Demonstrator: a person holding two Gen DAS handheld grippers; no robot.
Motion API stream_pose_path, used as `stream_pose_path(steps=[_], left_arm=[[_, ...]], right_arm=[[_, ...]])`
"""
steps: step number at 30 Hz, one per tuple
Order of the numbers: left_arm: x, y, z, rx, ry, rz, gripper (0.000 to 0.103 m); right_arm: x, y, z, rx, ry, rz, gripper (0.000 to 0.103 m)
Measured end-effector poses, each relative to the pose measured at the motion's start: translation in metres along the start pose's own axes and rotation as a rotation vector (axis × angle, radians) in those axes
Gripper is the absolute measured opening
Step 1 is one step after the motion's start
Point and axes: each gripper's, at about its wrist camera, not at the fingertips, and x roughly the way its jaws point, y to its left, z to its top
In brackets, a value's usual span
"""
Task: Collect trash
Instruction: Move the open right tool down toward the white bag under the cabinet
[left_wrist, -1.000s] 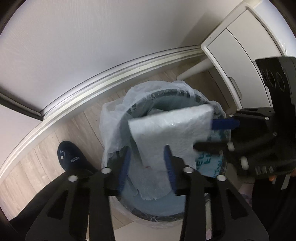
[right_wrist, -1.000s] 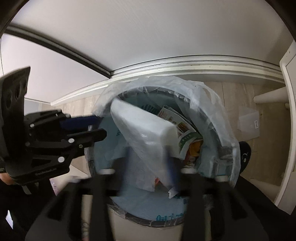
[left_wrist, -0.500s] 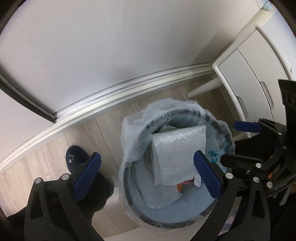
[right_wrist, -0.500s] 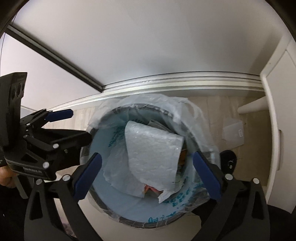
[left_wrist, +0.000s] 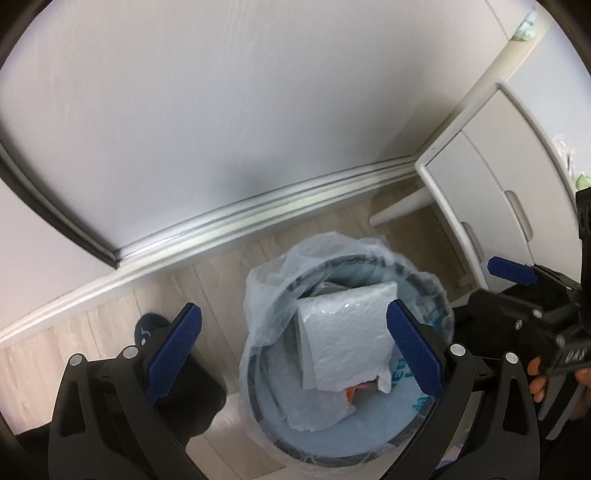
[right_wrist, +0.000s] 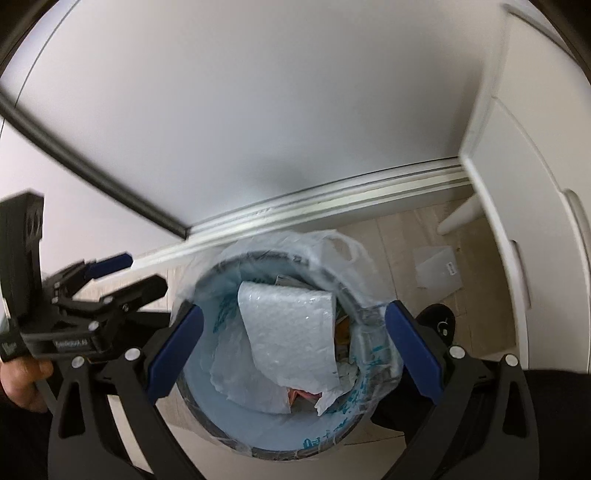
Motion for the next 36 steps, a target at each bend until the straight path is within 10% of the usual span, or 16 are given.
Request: stream_pose_path(steps=[17,36], left_arm=[[0.015,-0.054,0.049,0.252,0.001,-0.035,0.097],[0.118,-0.123,0.132,0.721,0.174,-0.168,0.097]], right_arm=[[-0.008,-0.088,-0.004,0.479,-0.092,-0.026,0.096],[0.051,-0.137,0.016,0.557,-0.010,-0.166,0.096]])
